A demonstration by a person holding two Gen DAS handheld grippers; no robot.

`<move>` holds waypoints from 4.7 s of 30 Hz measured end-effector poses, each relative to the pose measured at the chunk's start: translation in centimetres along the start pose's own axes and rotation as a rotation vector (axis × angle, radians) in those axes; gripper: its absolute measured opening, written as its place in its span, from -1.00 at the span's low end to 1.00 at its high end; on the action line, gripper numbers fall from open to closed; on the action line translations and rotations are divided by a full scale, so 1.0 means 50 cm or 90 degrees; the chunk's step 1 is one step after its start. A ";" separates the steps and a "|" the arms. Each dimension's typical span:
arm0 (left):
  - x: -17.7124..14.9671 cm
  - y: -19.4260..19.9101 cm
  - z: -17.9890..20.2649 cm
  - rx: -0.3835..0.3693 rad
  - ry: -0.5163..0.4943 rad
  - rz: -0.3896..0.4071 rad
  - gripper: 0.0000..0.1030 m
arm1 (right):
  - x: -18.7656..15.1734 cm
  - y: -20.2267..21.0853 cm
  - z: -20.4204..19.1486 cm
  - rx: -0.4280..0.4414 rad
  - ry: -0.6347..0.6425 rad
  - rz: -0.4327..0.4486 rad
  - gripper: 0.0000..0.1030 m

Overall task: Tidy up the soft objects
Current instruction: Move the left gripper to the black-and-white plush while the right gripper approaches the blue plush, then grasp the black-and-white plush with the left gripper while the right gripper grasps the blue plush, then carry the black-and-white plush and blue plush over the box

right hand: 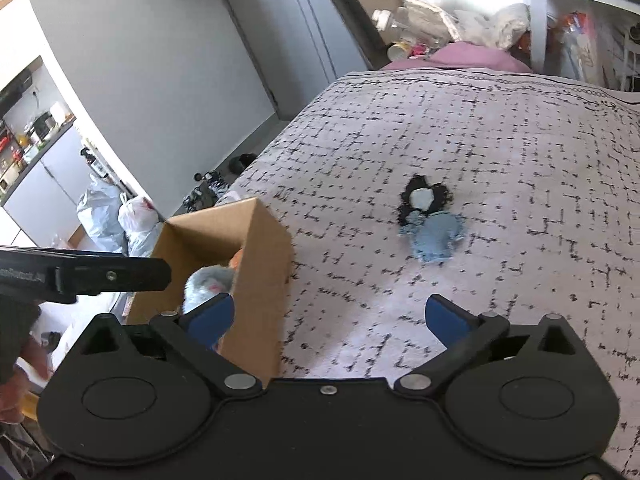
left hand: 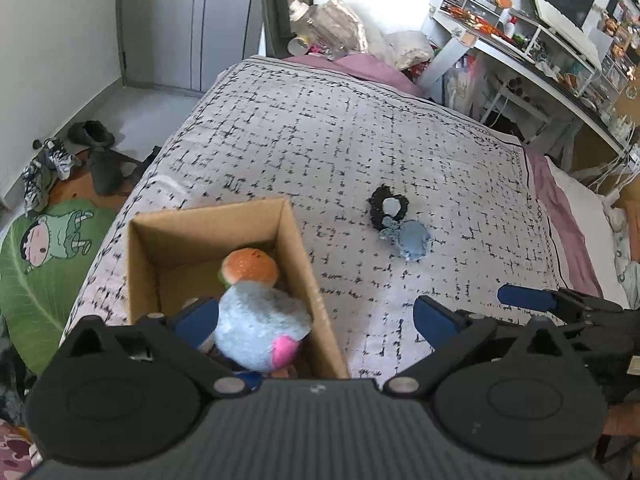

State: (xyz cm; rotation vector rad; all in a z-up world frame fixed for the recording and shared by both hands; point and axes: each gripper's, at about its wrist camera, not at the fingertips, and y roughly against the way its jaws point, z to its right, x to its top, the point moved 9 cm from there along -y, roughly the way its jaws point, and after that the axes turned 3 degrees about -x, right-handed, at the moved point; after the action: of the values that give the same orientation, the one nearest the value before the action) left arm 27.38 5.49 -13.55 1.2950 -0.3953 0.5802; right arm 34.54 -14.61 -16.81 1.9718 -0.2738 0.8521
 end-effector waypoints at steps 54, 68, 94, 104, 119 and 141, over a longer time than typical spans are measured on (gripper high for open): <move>0.181 -0.446 0.176 -0.004 -0.085 -0.117 0.31 | 0.066 -0.275 0.226 0.046 -0.029 0.006 -0.06; 0.154 -0.537 0.201 -0.022 -0.076 -0.180 -0.22 | 0.057 -0.237 0.277 -0.004 -0.017 -0.019 -0.46; 0.088 -0.220 0.216 -0.063 -0.095 -0.055 -0.36 | 0.024 -0.046 0.249 -0.047 -0.072 0.012 -0.84; 0.052 -0.116 0.190 -0.069 -0.088 -0.010 -0.36 | 0.043 0.019 0.166 -0.033 -0.029 0.047 -0.84; 0.034 -0.028 0.083 -0.044 -0.055 0.033 -0.36 | 0.053 0.045 0.059 -0.026 0.013 0.068 -0.84; 0.033 -0.014 -0.173 0.007 0.083 0.071 -0.36 | 0.079 -0.011 -0.103 -0.008 0.100 0.052 -0.84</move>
State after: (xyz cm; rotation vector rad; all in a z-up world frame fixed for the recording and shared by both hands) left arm 28.71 14.05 -15.21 1.2428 -0.3580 0.7584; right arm 35.37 -9.47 -12.91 1.8808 -0.2689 1.0488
